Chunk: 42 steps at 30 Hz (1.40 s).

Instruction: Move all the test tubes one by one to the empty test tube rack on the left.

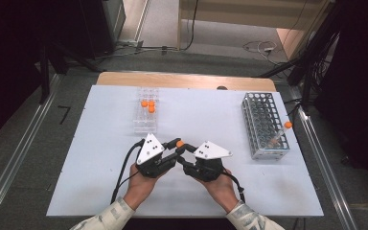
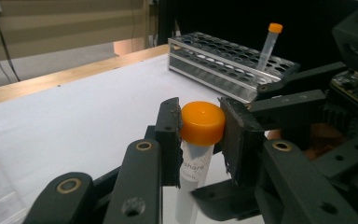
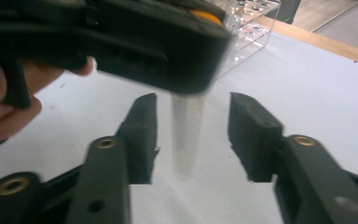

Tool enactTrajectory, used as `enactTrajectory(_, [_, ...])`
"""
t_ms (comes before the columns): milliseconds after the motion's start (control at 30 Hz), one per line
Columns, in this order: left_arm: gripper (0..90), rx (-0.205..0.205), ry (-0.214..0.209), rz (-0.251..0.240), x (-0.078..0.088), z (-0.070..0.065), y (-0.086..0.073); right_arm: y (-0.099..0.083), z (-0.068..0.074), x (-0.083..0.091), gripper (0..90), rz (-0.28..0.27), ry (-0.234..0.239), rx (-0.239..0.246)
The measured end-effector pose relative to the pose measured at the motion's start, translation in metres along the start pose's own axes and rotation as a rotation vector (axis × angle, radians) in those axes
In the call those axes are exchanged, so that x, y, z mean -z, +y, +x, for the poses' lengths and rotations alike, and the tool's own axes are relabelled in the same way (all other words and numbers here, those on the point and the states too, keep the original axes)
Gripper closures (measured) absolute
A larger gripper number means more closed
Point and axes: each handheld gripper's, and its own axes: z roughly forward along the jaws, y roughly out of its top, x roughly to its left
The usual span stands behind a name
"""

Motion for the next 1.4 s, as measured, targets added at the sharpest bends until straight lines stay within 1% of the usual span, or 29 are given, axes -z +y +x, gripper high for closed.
enactTrajectory(67, [69.3,0.016,0.021,-0.011,0.003,0.007,0.002,0.0,-0.005,0.002,40.9,0.0,-0.004,-0.016])
enactTrajectory(133, [69.3,0.034,0.046,-0.028,0.007,0.015,0.005,-0.001,-0.011,0.006,37.3,0.0,-0.018,-0.028])
enactTrajectory(300, [69.3,0.072,0.113,-0.062,0.017,0.038,0.015,-0.004,-0.027,0.017,33.3,0.0,-0.055,-0.058])
enactTrajectory(367, [69.3,0.096,0.134,-0.075,0.02,0.047,0.018,-0.007,-0.033,0.021,33.5,-0.001,-0.07,-0.075])
enactTrajectory(467, [69.3,0.111,0.171,-0.093,0.024,0.059,0.023,-0.009,-0.041,0.026,33.5,-0.008,-0.087,-0.088])
enactTrajectory(633, [69.3,0.12,0.225,-0.105,0.026,0.077,0.03,-0.011,-0.048,0.029,33.9,-0.012,-0.106,-0.105])
enactTrajectory(700, [69.3,0.122,0.245,-0.1,0.025,0.083,0.032,-0.011,-0.049,0.03,34.4,-0.013,-0.105,-0.102])
enactTrajectory(833, [69.3,0.134,0.274,-0.101,0.022,0.093,0.034,-0.012,-0.049,0.029,34.4,-0.008,-0.111,-0.104])
enactTrajectory(1000, [69.3,0.132,0.297,-0.096,0.019,0.1,0.037,-0.012,-0.049,0.029,34.5,-0.008,-0.115,-0.107])
enactTrajectory(1233, [69.3,0.133,0.316,-0.106,0.015,0.106,0.043,-0.013,-0.049,0.029,35.1,-0.007,-0.116,-0.102])
enactTrajectory(1400, [69.3,0.123,0.333,-0.106,0.011,0.109,0.045,-0.012,-0.048,0.03,35.3,-0.012,-0.113,-0.106])
